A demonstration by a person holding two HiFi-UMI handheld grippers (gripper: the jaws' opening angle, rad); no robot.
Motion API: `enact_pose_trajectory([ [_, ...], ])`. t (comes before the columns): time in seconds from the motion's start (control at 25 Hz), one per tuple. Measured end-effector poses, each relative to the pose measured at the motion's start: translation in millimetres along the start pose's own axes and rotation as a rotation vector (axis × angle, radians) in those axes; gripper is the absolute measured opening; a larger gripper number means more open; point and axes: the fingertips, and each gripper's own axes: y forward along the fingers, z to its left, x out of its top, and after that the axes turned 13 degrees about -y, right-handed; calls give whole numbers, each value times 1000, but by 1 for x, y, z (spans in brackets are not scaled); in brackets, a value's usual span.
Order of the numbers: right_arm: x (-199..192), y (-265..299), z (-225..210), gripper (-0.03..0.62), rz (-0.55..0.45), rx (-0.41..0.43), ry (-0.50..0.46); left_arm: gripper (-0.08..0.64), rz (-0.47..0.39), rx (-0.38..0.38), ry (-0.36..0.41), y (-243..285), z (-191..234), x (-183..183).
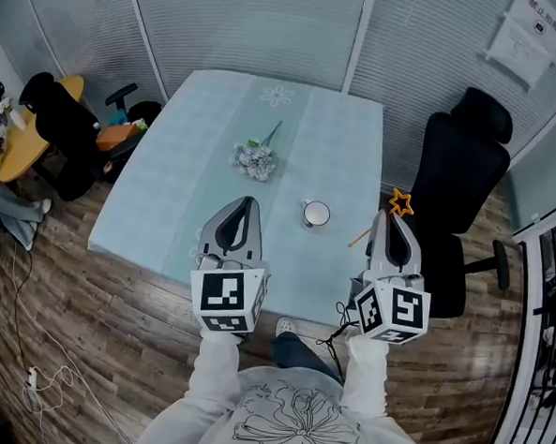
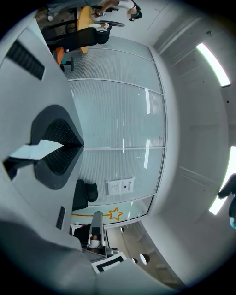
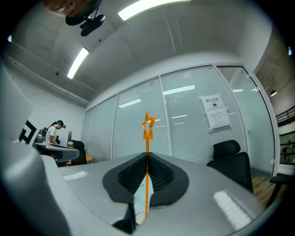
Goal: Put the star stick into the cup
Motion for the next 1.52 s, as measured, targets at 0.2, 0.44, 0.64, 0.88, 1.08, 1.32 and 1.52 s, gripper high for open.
enact_pose_trajectory([
  [0.2,-16,39,-16,12,5,33,25,6,22,23,4,40,1,-10],
  [0.44,-37,76,-21,12,30,68,47,6,52,53,-10,73,10,-23],
  [0.64,-58,96,-17,12,56,97,73,6,89,63,-12,91,15,-39],
  [0.88,-79,116,-10,12,83,125,88,6,136,66,-20,108,25,-61],
  [1.08,-100,134,-5,12,109,135,95,6,186,37,-26,131,30,-78],
  [1.32,-135,155,8,12,156,135,127,6,243,15,-38,152,48,-106],
  [1.52,-165,164,18,12,193,128,147,6,295,7,-50,165,62,-132],
])
